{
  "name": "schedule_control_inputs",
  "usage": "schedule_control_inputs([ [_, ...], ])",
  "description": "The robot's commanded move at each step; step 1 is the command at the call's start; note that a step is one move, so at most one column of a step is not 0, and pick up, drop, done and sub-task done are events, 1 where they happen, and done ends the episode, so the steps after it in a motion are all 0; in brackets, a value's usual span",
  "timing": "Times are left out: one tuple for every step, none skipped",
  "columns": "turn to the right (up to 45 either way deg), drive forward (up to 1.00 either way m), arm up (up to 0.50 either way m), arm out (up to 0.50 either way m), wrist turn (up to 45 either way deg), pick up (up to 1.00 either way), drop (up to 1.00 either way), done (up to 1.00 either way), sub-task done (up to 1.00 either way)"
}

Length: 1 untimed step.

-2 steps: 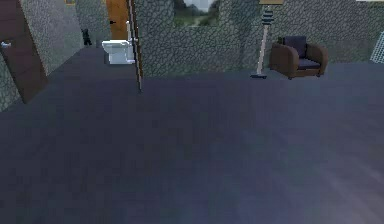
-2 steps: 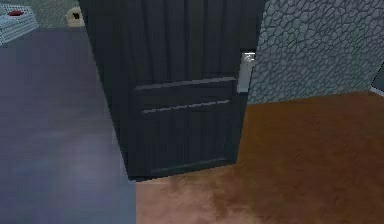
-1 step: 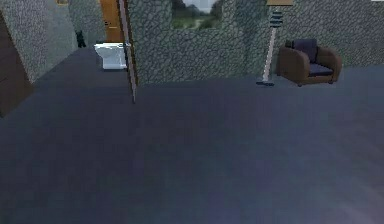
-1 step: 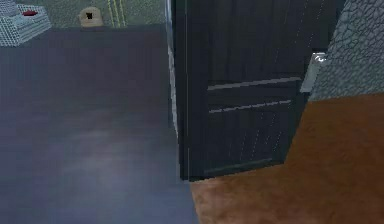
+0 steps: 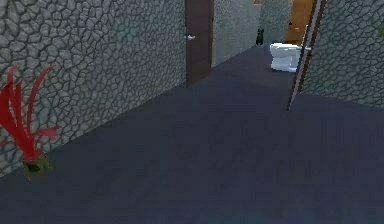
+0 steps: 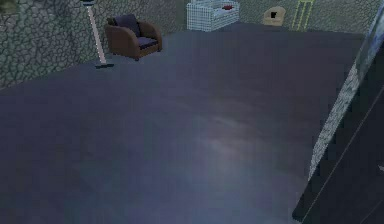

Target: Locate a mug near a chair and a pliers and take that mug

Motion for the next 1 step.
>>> schedule_control_inputs([
  [-9.0,0.00,0.00,0.00,0.0,0.00,0.00,0.00,0.00],
])
